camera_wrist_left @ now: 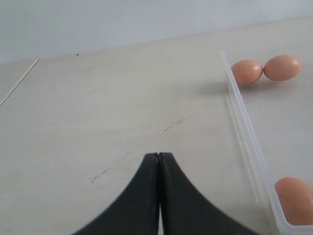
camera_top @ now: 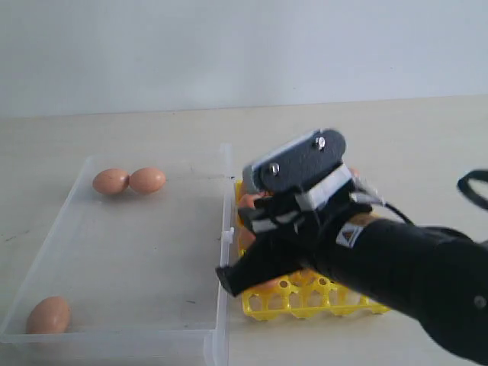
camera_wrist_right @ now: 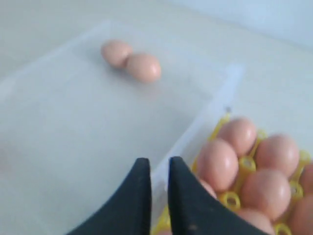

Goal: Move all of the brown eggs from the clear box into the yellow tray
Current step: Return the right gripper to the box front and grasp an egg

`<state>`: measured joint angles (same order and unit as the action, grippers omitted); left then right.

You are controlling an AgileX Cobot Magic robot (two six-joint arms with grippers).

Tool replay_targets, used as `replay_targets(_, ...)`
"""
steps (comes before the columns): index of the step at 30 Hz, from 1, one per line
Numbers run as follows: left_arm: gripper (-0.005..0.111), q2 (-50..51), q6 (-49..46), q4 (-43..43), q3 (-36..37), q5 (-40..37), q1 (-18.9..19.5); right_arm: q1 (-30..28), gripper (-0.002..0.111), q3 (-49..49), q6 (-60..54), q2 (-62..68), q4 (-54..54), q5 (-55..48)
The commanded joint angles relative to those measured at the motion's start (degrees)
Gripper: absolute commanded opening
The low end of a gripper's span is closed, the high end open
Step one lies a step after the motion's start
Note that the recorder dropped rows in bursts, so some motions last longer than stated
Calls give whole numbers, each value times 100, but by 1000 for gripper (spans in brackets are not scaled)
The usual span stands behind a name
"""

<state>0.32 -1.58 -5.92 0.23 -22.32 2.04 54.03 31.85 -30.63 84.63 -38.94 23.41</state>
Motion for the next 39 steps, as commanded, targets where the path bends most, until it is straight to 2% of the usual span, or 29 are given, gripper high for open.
replay_targets(1, 0, -32, 24, 14, -23, 52, -43, -3, 0, 856, -788, -69, 52, -861)
replay_targets(7, 0, -32, 24, 14, -23, 52, -43, -57, 0, 2613, -1231, 1360, 52, -2259)
replay_targets(9, 0, -32, 24, 14, -23, 52, -43, -124, 0, 3378, -698, 1946, 130, -2551)
replay_targets(12, 0, -32, 24, 14, -23, 52, -43, -237, 3, 4529, 550, 2717, 1006, -3612)
replay_targets(15, 0, -32, 24, 14, -23, 52, -43, -249, 18, 5610, 1954, 3400, 2049, -5058)
replay_targets(17, 0, -32, 24, 14, -23, 52, -43, -249, 36, 6249, 2189, 3780, 2539, -6026)
replay_targets(20, 0, -32, 24, 14, -23, 52, -43, -239, 57, 7136, 2621, 4235, 2402, -7443)
replay_targets(22, 0, -32, 24, 14, -23, 52, -43, -239, 60, 7511, 2692, 4422, 1993, -8059)
replay_targets(32, 0, -32, 24, 14, -23, 52, -43, -131, 60, 7785, 2722, 4636, 527, -8213)
replay_targets(39, 0, -32, 24, 14, -23, 52, -43, 31, 60, 7785, 2698, 4881, 388, -7905)
